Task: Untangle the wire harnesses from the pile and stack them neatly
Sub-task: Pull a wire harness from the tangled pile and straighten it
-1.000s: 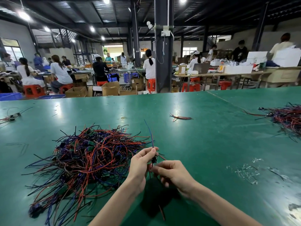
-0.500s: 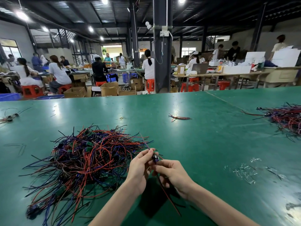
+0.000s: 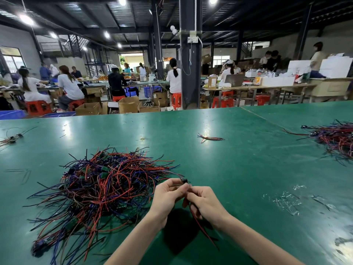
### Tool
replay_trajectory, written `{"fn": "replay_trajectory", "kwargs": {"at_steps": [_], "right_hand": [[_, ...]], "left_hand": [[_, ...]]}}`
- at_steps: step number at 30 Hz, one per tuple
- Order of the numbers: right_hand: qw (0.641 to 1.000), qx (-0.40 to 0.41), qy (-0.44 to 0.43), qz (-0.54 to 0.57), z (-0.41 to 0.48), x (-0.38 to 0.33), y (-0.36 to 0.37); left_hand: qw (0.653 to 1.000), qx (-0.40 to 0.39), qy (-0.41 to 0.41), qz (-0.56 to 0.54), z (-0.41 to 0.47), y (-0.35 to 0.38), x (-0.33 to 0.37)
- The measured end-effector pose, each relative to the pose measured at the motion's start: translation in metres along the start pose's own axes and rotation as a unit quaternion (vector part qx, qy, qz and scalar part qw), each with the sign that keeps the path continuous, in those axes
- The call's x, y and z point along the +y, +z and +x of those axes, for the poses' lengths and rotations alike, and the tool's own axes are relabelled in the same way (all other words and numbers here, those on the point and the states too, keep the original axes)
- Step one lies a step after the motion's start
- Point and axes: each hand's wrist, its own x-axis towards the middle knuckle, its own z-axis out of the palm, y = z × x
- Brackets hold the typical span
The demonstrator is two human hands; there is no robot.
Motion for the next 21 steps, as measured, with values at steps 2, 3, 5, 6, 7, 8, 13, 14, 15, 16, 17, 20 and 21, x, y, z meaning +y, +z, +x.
{"fn": "replay_trajectory", "kwargs": {"at_steps": [2,3,5,6,7,8,13,14,15,16,17,20,21], "right_hand": [[0.999,0.004,-0.007,-0.037,0.0006,0.0011,-0.0006],[0.998,0.006,-0.01,-0.058,0.0015,0.0019,-0.0005],[0.995,0.012,-0.022,-0.101,0.0032,0.0032,0.0001],[0.992,0.02,-0.03,-0.122,0.0043,0.0042,0.0006],[0.99,0.028,-0.036,-0.136,0.0053,0.0054,0.0012],[0.989,0.032,-0.034,-0.138,0.0057,0.0066,0.0018],[0.997,0.022,0.004,-0.078,0.0054,0.0101,0.0016],[0.998,0.015,0.009,-0.059,0.0052,0.0099,0.0012],[0.999,0.007,0.013,-0.042,0.005,0.0092,0.0011],[0.999,0.002,0.016,-0.032,0.0048,0.0082,0.001],[0.999,-0.001,0.016,-0.029,0.0048,0.0072,0.001],[1.0,-0.011,0.018,-0.014,0.0041,0.0034,0.0003],[1.0,-0.018,0.023,-0.01,0.0039,0.0025,0.0003]], "left_hand": [[1.0,0.003,0.022,0.018,-0.0004,0.0002,0.0001],[0.999,0.006,0.032,0.029,-0.0003,0.0,0.0001],[0.998,0.006,0.042,0.046,0.0004,-0.0007,-0.0005],[0.998,0.0,0.042,0.051,0.0007,-0.001,-0.0008],[0.998,-0.011,0.039,0.053,0.0012,-0.0012,-0.0011],[0.998,-0.024,0.034,0.055,0.0019,-0.0019,-0.0014],[0.996,-0.044,0.031,0.07,0.005,-0.0037,-0.0003],[0.996,-0.037,0.034,0.069,0.0053,-0.003,-0.0004],[0.996,-0.029,0.039,0.069,0.0054,-0.0023,-0.0008],[0.996,-0.022,0.046,0.071,0.0051,-0.0017,-0.0011],[0.996,-0.016,0.054,0.074,0.0046,-0.0012,-0.0016],[0.994,-0.006,0.082,0.073,0.0032,-0.0012,-0.0002],[0.993,0.001,0.093,0.07,0.0034,-0.0019,0.0018]]}}
